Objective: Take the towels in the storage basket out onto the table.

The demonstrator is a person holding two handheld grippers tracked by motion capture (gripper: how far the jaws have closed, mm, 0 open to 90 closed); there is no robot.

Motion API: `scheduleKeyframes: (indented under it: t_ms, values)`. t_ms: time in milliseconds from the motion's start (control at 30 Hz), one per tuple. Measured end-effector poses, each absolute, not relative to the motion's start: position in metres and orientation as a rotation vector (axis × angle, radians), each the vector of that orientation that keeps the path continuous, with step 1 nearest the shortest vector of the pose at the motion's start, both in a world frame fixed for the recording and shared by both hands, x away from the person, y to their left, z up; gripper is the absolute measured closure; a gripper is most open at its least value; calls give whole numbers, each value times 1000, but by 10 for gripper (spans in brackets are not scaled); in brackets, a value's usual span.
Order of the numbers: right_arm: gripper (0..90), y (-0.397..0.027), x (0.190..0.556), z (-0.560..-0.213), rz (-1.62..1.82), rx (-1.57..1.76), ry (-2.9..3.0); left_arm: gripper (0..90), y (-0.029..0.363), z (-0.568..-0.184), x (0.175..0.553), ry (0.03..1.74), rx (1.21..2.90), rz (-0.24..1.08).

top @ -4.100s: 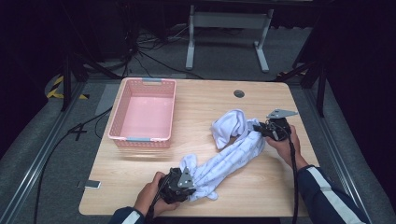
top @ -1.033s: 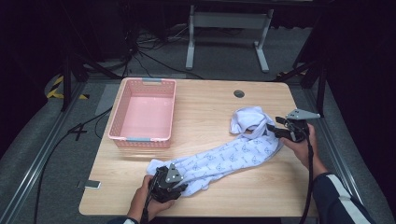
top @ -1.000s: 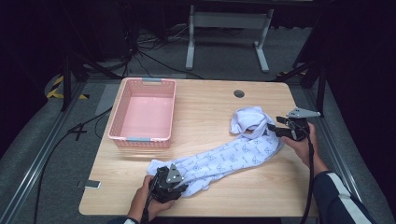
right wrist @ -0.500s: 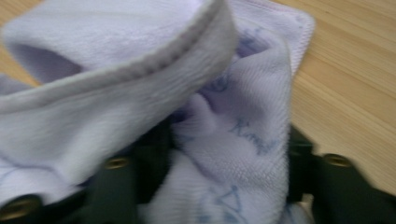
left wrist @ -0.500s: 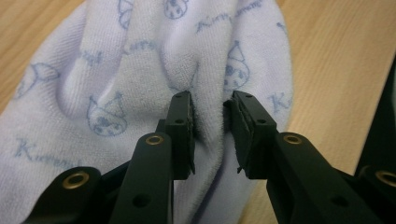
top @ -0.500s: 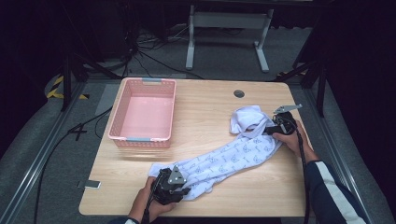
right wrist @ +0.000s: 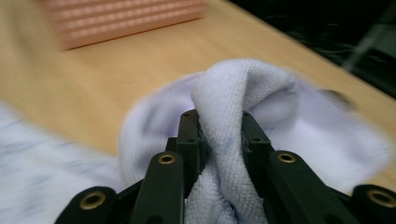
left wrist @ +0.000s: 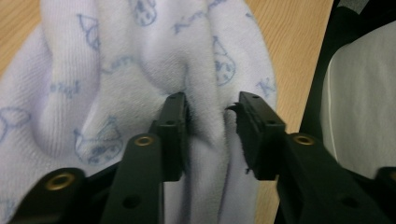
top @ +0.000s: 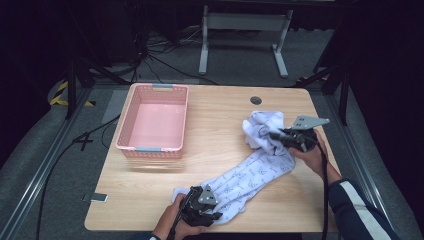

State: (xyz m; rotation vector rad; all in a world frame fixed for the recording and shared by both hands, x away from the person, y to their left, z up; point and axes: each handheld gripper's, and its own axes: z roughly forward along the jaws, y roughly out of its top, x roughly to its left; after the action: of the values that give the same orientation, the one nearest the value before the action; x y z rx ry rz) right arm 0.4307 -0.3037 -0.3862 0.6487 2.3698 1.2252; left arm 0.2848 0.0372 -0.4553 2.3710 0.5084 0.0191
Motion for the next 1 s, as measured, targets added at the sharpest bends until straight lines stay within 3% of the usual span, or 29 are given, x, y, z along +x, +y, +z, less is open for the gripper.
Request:
scheduleKeyframes:
  t_ms: [167,300,333,367,533,700,733,1000]
  values:
    - [686,-268,383,-415,1084,446,2621,484,40,-444,292,527,2317,92]
    - [586,-267,361,-430,1037,428,2704,461,51,-446,305,587,2289,127]
    - [586,-267,361,-430,1037,428,2704,465,51,-446,305,587,2289,127]
    - [516,-270,356,-427,1055,428,2696,467,55,-448,310,593,2289,139]
    - [488,-280,350,-402,1209,426,2566,546,59,-453,318,619,2287,107]
    - [440,-291,372,-378,1256,577,2415,571,57,-459,320,629,2307,68]
    - [408,-293,398,-376,1225,678,2419,571,57,-459,320,627,2313,69]
    - [363,-262,452,-403,1046,824,2625,658,58,-462,314,649,2298,41]
